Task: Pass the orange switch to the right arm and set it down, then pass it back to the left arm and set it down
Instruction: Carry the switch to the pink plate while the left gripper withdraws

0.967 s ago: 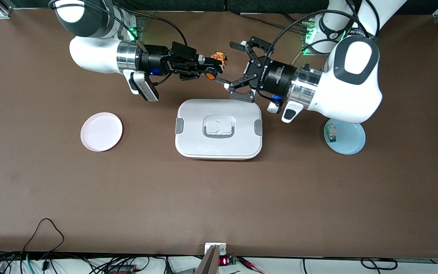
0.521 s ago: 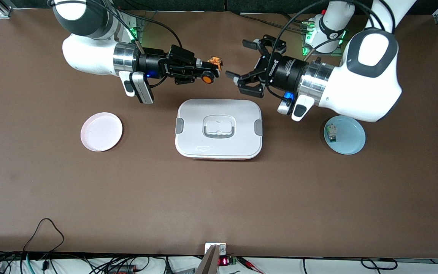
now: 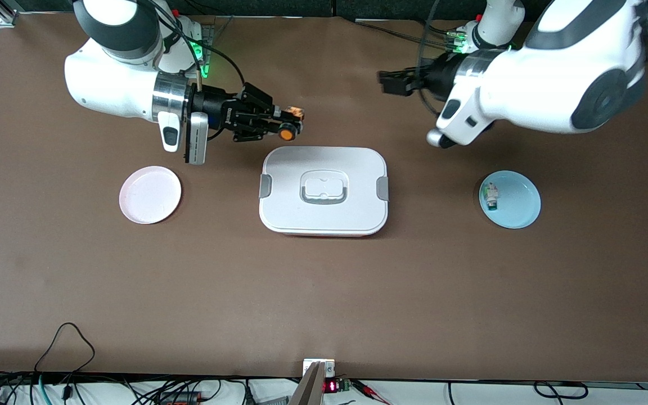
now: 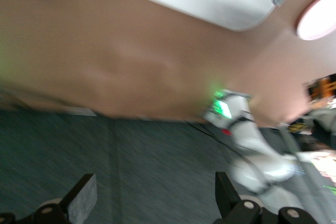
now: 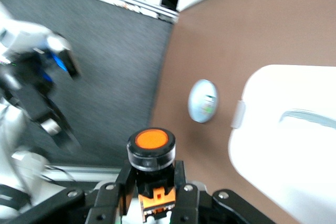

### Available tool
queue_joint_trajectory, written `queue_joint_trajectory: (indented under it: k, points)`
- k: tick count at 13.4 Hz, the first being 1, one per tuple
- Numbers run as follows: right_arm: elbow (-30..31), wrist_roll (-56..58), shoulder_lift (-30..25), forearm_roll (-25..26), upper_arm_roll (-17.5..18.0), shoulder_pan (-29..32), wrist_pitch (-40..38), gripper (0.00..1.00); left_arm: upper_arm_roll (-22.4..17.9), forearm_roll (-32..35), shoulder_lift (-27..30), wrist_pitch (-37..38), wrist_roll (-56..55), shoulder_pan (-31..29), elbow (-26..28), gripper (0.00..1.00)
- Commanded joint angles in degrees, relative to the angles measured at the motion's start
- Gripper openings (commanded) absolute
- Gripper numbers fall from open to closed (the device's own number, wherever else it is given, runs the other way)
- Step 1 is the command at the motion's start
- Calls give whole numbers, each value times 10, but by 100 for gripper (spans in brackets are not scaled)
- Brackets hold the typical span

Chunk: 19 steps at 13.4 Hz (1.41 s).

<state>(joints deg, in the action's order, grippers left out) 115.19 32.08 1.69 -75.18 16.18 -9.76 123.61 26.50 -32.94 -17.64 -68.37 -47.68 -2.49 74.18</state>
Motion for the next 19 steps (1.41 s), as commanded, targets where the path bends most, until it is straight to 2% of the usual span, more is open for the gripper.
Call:
queue_joint_trajectory:
  k: [1, 5, 7, 8, 10, 12, 15, 19]
  points:
    - [0, 4, -4, 108, 4, 24, -15, 26, 0, 91, 25, 39, 150, -51, 2, 99]
    - [-1, 17, -2, 317, 3, 49, -24, 26, 6, 222, 36, 37, 215, -60, 2, 99]
    - [-1, 53, 5, 375, 3, 68, -31, 26, 3, 270, 58, 6, 218, -52, 10, 99]
    - [-1, 69, 7, 412, 3, 80, -42, 26, -10, 287, 76, -17, 218, -27, 23, 99]
    - [0, 82, 9, 512, 2, 90, -47, 26, -105, 292, 90, -38, 219, 43, 34, 100]
    - [-1, 90, 11, 596, 2, 105, -74, 26, -156, 290, 95, -60, 249, 68, 44, 100]
    - [0, 118, 15, 684, 2, 114, -102, 26, -231, 274, 136, -116, 276, 99, 111, 100]
    - [4, 166, 17, 804, 2, 124, -118, 26, -256, 277, 166, -139, 299, 99, 150, 100]
